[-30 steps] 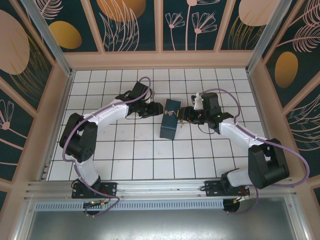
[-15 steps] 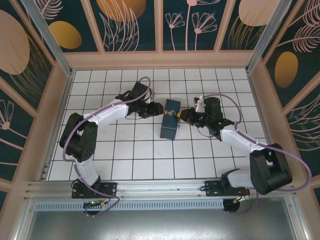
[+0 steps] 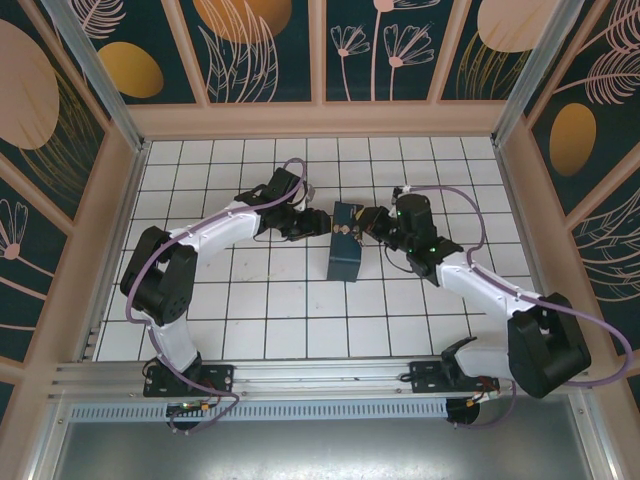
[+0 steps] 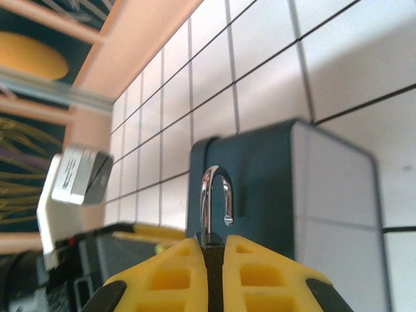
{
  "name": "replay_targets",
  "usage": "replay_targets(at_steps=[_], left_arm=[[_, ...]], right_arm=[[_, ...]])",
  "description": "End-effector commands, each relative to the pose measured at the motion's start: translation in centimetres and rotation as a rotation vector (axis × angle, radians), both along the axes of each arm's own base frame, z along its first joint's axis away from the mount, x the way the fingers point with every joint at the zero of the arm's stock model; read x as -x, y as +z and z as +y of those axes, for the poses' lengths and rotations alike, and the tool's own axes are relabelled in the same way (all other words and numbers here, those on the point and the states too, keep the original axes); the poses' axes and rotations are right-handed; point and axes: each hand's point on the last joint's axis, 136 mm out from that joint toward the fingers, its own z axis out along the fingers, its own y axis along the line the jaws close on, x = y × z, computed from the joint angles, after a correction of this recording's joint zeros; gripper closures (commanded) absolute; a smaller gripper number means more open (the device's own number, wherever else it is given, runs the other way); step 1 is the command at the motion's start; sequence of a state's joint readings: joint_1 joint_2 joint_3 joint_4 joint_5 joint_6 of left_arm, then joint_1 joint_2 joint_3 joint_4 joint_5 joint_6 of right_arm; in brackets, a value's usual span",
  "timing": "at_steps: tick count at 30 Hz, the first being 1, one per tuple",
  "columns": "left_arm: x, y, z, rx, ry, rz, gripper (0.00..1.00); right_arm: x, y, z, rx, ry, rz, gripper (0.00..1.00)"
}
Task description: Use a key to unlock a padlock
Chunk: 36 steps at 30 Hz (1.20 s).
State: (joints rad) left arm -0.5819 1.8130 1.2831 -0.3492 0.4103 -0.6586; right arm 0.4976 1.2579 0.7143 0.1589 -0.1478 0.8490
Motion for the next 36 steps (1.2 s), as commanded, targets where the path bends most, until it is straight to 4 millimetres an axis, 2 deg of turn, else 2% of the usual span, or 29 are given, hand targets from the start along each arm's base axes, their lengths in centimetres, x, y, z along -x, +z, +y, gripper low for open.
replay_targets(at_steps=[1,3,6,10,12,15,18,20,22,24,25,26,28,30,33,36], left_arm=[[-0.4,0.7,0.0,-0.001,0.017,-0.007,0.44],[-0.7,0.9,0.0,-0.003,0.022,-0.011,0.44],[-0.9,1.4,0.0,0.002,0.022,-0.020,0.44],[-1.0,1.8,-0.1,0.000,0.017,-0.026,0.44],[-1.0,2.0,0.2,-0.010,0.022,-0.032,0.44],[-0.9,2.2,0.5,-0.018,0.027,-0.038,0.44],[-0.8,2.8,0.9,-0.019,0.042,-0.053,0.44],[-0.7,3.3,1.0,-0.010,0.045,-0.060,0.44],[-0.4,3.7,1.1,-0.004,0.045,-0.064,0.44],[-0.1,3.8,1.1,0.005,0.038,-0.061,0.44],[0.2,3.6,0.9,0.015,0.027,-0.052,0.44],[0.5,4.4,0.7,0.046,0.016,-0.058,0.44],[1.2,4.8,0.1,0.103,-0.003,-0.044,0.45],[1.8,4.9,-0.3,0.147,-0.016,-0.030,0.45],[2.6,5.3,-0.4,0.176,-0.027,-0.030,0.42],[2.9,5.1,-0.3,0.201,-0.016,-0.033,0.39]], right_arm=[[-1.7,3.3,-3.8,0.089,-0.147,-0.108,1.00],[-1.6,2.4,-5.8,0.141,-0.173,-0.083,1.00],[-1.1,-0.9,-7.9,0.211,-0.147,-0.014,0.97],[-0.4,-6.2,-8.6,0.194,-0.074,0.113,0.90],[-0.3,-7.5,-8.6,0.208,-0.055,0.132,0.86],[-0.4,-8.3,-8.6,0.228,-0.047,0.148,0.82],[-0.7,-7.9,-8.7,0.248,-0.037,0.147,0.72],[-1.0,-6.5,-8.7,0.250,-0.028,0.124,0.60],[-1.2,-5.5,-8.9,0.270,-0.024,0.120,0.54],[-1.3,-4.1,-8.6,0.272,-0.002,0.103,0.57],[-1.3,-3.2,-7.7,0.235,0.029,0.077,0.60],[-1.0,-2.1,-6.4,0.164,0.077,0.048,0.64],[-0.2,-0.6,-3.8,0.027,0.161,0.014,0.66],[0.7,0.2,-2.1,-0.038,0.201,-0.007,0.62],[1.8,0.9,-0.7,-0.106,0.205,-0.031,0.58],[2.3,-0.1,0.2,-0.123,0.201,0.008,0.55]])
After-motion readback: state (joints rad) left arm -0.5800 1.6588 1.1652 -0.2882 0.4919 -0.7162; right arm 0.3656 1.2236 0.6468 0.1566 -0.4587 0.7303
